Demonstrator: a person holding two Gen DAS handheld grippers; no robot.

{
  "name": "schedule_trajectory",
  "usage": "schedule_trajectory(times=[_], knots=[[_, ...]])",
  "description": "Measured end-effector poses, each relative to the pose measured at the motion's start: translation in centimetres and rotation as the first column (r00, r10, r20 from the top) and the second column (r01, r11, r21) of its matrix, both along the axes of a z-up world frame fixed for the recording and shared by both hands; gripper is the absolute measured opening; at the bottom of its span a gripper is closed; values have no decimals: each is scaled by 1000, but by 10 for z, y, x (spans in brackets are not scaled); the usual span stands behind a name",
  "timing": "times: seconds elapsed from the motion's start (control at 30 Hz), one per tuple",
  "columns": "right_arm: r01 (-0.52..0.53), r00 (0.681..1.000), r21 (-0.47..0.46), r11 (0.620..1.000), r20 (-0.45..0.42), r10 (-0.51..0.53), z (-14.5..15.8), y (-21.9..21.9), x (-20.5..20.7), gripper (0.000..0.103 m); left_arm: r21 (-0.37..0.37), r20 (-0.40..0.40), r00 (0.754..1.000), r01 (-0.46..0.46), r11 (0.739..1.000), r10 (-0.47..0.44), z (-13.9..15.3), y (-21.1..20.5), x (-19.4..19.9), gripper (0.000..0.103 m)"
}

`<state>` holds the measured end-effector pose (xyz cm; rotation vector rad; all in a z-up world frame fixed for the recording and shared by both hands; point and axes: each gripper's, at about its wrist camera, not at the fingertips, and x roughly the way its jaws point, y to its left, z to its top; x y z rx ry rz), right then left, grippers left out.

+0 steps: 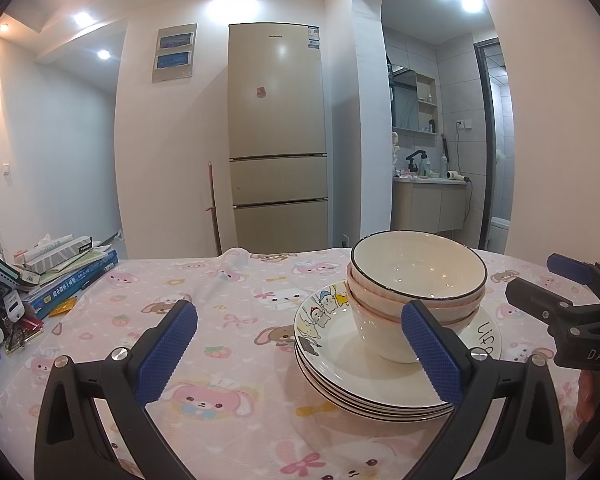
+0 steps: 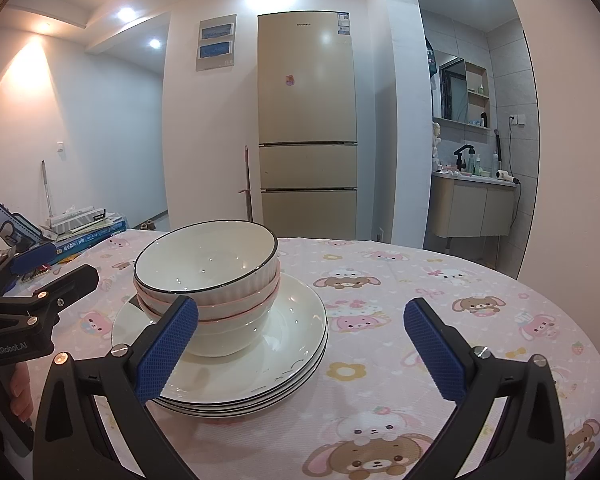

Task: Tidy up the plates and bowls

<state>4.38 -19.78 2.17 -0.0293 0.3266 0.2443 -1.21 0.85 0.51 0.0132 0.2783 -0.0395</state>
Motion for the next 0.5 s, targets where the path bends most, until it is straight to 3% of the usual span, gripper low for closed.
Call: schedule_trajectory(times=[0.5], knots=[[3, 1000, 1, 1000, 5, -3, 0, 0, 0, 103, 0, 0, 1000, 1, 1000, -1, 0, 0, 0, 103]])
